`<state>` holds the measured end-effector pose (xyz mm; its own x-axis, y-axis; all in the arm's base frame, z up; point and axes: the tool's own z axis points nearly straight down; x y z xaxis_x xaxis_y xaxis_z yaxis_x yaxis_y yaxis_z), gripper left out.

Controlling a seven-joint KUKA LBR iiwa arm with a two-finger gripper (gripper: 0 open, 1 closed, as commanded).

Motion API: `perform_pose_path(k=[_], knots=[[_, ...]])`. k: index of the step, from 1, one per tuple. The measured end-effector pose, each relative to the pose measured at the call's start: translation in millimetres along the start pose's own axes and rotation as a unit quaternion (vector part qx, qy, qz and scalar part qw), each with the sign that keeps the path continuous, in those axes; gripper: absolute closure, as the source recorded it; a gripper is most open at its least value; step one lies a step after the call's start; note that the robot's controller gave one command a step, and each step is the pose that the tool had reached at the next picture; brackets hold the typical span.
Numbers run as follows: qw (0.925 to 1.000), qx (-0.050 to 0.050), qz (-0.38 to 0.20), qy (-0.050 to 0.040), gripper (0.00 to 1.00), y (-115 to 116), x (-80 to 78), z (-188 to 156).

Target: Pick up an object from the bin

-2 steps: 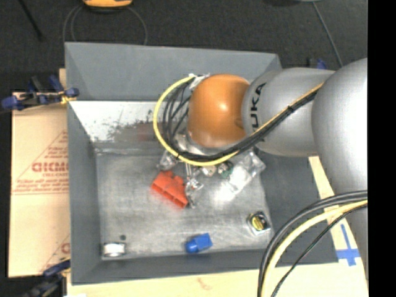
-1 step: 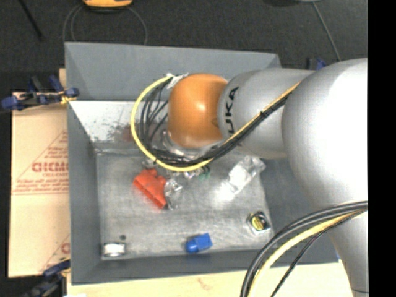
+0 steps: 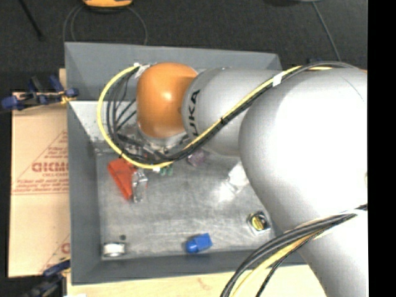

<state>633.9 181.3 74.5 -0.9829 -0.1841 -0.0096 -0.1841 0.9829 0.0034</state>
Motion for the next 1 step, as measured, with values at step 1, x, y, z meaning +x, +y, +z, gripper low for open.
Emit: perform_pose_path(k=[1], knots=[[0.975,0.002,-0.222,-0.0007,1.0,-13.8,3.2,-159.3]])
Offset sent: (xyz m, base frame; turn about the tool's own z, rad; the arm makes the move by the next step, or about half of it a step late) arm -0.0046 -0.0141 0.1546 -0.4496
